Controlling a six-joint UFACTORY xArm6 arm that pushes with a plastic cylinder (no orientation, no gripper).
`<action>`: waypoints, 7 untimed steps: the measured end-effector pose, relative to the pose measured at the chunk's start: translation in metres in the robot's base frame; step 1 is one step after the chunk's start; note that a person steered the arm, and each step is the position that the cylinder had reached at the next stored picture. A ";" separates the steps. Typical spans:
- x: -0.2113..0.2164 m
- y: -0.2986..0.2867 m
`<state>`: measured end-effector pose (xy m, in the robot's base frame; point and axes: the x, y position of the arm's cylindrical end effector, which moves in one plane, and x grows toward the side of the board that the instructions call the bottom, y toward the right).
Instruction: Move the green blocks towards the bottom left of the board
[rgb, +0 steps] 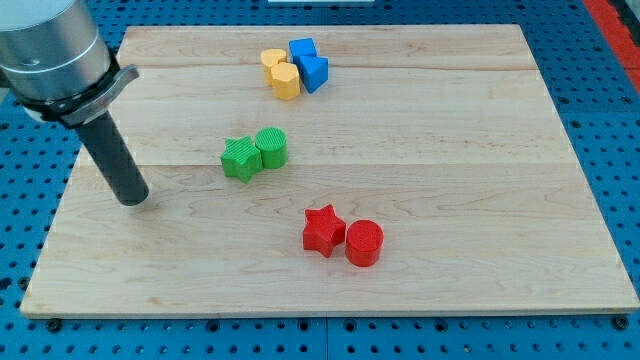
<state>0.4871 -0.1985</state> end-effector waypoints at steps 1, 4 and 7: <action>-0.016 0.001; -0.034 0.206; -0.098 0.143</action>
<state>0.3895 -0.0559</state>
